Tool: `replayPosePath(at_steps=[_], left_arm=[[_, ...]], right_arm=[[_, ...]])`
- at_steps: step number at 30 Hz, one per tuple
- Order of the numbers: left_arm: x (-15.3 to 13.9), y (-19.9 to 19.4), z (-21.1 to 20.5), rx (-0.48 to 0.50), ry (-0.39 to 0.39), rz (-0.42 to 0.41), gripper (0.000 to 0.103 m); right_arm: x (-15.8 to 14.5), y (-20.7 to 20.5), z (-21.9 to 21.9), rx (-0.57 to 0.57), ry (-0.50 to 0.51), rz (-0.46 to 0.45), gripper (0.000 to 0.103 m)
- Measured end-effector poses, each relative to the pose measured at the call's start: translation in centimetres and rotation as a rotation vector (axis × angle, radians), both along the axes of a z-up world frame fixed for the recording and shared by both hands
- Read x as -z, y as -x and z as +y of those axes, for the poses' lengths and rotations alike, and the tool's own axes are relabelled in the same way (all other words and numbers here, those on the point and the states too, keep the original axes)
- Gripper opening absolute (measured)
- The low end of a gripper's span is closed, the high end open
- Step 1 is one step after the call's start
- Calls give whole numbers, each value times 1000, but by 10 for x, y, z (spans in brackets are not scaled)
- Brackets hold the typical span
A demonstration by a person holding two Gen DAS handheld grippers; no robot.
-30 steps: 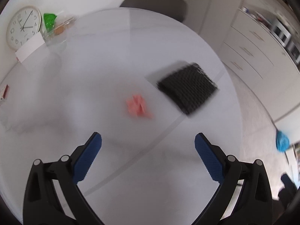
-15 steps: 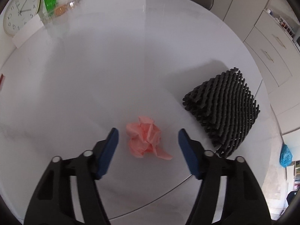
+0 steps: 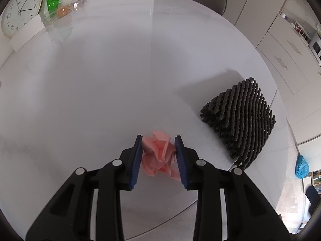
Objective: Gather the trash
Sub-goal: 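Grasp the black foam mesh pad with the right gripper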
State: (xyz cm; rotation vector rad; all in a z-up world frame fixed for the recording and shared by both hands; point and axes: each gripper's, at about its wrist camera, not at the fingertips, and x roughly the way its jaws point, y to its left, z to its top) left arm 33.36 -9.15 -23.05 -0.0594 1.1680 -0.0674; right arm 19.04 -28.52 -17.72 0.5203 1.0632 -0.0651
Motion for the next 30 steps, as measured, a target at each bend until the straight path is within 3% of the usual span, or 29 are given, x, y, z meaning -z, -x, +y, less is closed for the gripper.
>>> replayPosePath(at_steps=[5,8,16,26,30], left_arm=[[-20,17,18,21,32,-16,32],[-28,25,24,42,26,-26,32],[-37,34,36,66,26,-34,32],[-39,36,46,50,37,-30,32],[-40,38,47,46,38,-27,32]], right_arm=[[27,-47,13,85,-6,65,100],[38,-67,17,118,28,102,89],[60,-94,34,157,158,186,75],[47,-104,56,48,257,130,17],[36,-97,53,38,274,88,13]])
